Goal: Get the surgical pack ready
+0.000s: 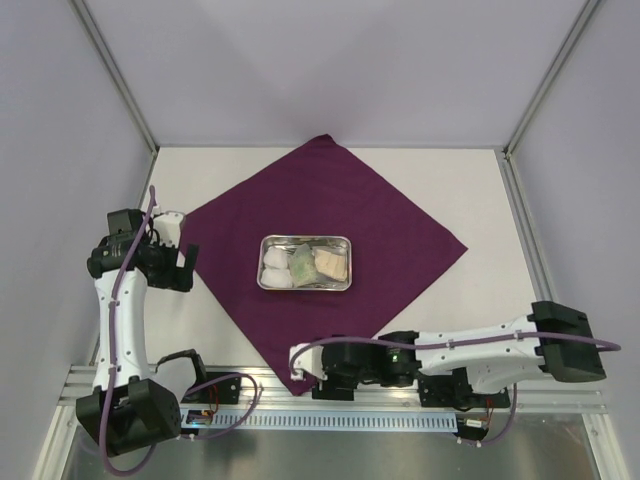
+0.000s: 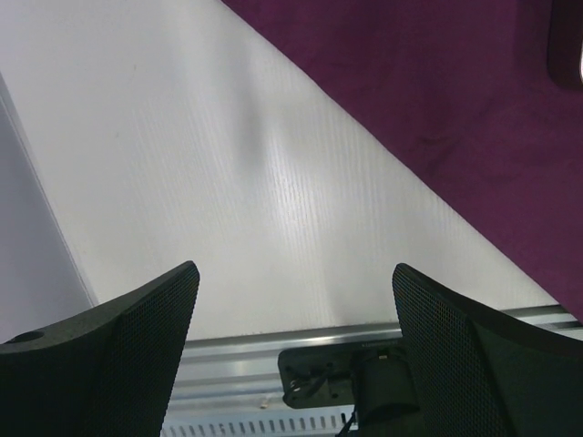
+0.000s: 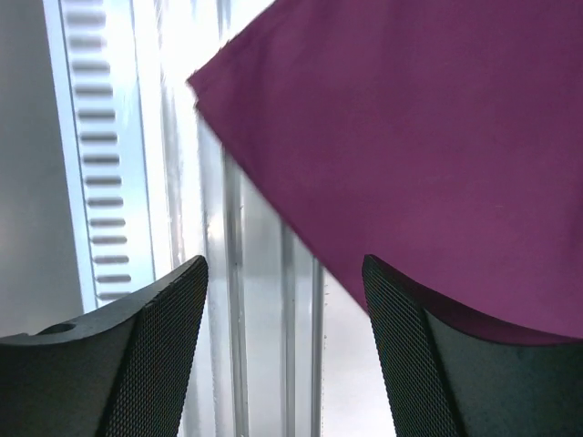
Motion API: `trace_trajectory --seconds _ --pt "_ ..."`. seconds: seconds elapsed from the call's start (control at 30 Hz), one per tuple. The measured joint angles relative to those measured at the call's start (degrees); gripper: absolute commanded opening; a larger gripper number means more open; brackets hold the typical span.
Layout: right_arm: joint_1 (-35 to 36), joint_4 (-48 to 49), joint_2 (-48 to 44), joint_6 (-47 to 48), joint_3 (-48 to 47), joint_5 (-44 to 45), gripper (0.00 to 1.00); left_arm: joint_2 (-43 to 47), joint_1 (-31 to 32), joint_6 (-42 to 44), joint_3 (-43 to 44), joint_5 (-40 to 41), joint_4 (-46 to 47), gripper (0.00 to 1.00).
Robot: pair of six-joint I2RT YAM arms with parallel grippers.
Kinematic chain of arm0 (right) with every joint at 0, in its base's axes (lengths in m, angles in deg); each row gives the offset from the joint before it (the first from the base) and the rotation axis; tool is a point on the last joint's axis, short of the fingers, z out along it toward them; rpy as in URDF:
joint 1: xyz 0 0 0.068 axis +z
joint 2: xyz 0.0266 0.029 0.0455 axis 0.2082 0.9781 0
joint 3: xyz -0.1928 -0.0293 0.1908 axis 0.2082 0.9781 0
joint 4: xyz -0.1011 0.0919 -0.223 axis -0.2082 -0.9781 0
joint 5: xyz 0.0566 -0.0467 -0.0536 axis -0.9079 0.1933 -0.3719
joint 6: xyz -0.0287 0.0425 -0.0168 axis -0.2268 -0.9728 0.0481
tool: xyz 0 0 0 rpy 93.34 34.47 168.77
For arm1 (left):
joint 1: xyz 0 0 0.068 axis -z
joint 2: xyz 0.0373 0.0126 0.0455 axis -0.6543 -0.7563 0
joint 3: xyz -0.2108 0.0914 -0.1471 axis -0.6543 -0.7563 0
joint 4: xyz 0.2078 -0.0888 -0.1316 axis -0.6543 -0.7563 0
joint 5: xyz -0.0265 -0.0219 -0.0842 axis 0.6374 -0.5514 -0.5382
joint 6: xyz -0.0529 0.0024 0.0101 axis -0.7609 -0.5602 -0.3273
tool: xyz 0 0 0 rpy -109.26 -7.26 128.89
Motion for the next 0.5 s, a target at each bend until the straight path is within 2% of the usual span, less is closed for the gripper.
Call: trace_trajectory --seconds 0.2,0.4,0.5 --pt "3.63 1.09 7.87 9.11 0.76 1.03 0.65 0.02 0.00 -0.15 0.46 2.01 -2.54 0.96" --pt "4.63 4.79 15.61 12.66 -1.97 1.46 0.64 2.25 0.00 -0.17 0.46 2.43 -3.93 0.96" --pt "5.03 7.02 17.20 13.60 -2.64 1.44 0.59 3.65 0.00 -0.17 0.46 2.54 -4.39 0.96"
